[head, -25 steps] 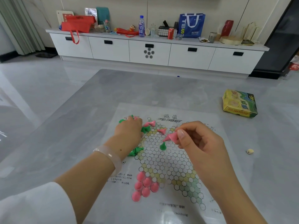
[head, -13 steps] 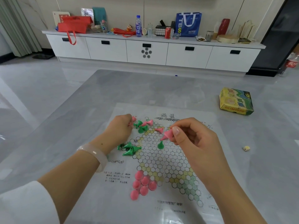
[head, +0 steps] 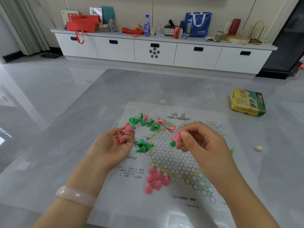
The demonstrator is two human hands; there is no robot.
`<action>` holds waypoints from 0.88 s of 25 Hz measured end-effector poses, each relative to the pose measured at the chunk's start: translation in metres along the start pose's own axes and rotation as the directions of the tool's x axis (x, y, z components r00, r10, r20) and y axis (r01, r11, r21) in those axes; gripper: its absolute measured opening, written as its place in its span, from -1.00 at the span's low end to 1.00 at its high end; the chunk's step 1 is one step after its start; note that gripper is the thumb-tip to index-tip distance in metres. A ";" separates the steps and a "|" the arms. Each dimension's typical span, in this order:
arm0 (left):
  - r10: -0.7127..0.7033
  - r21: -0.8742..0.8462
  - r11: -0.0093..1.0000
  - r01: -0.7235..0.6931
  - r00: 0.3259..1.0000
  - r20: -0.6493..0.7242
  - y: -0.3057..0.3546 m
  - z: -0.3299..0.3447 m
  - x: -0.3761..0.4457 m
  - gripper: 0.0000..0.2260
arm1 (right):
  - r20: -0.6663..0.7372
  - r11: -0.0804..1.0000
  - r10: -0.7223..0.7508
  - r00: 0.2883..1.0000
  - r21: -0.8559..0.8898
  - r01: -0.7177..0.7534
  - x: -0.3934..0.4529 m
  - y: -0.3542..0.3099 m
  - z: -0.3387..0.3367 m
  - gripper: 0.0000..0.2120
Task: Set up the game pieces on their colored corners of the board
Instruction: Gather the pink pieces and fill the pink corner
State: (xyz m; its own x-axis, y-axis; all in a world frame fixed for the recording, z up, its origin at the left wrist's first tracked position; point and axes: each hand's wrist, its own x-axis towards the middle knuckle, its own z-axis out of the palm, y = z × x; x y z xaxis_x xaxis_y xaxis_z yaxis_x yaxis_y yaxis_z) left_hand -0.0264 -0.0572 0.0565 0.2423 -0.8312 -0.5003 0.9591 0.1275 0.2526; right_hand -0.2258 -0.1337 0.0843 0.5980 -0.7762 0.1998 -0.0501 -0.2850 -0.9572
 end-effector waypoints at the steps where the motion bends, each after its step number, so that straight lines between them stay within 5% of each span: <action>1: -0.004 -0.024 1.000 0.004 1.000 -0.004 0.000 0.001 -0.001 -0.86 | 0.012 1.000 0.027 1.000 -0.009 -0.027 -0.002 0.003 0.001 -0.90; 11: 0.117 0.121 0.986 -0.113 0.993 -0.027 0.004 -0.001 -0.014 -0.87 | -0.064 0.986 0.138 0.988 -0.088 -0.144 -0.013 0.004 0.002 -0.88; 15: 0.140 0.120 0.983 -0.136 0.990 -0.021 0.008 -0.002 -0.016 -0.86 | -0.008 0.932 0.200 0.980 -0.307 -0.192 -0.015 0.020 0.003 -0.87; 22: 0.196 0.208 0.960 -0.190 0.981 -0.009 0.008 0.003 -0.006 -0.87 | 0.068 0.913 0.212 0.975 -0.370 -0.173 -0.015 0.041 0.003 -0.88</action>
State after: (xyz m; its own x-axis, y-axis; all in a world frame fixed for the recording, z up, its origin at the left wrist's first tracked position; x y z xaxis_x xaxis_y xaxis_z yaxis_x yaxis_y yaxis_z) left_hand -0.0208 -0.0524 0.0641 0.4266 -0.7855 -0.4483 0.8439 0.1675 0.5096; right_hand -0.2347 -0.1324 0.0417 0.6270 -0.7787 -0.0228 -0.4451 -0.3340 -0.8308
